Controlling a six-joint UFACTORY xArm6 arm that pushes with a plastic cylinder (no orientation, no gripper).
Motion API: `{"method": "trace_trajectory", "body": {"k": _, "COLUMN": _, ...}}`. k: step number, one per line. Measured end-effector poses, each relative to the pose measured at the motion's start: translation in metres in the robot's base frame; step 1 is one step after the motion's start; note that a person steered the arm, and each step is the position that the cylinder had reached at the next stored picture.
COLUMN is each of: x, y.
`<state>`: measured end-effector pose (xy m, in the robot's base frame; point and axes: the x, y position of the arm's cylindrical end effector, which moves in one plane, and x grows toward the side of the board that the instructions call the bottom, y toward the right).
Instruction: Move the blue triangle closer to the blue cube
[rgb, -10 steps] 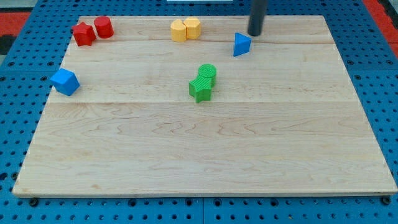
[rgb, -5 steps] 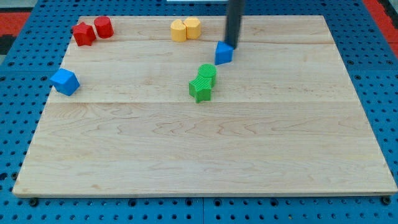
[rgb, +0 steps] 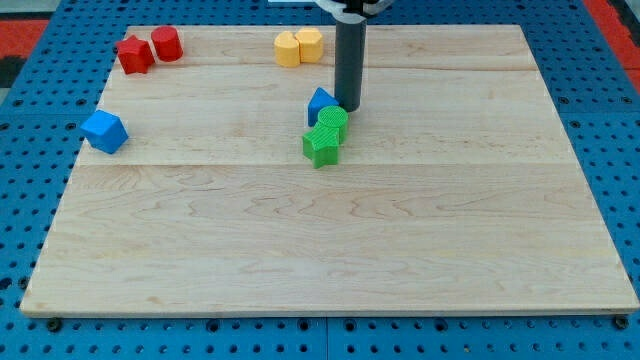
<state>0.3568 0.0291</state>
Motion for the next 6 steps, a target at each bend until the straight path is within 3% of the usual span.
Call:
{"method": "trace_trajectory", "body": {"k": 1, "x": 0.010, "y": -0.064}}
{"method": "trace_trajectory", "body": {"k": 2, "x": -0.004, "y": -0.036}}
{"method": "trace_trajectory", "body": {"k": 3, "x": -0.023, "y": -0.058}}
{"method": "trace_trajectory", "body": {"k": 5, "x": 0.023, "y": -0.149}}
{"method": "trace_trajectory", "body": {"k": 6, "x": 0.016, "y": -0.197}}
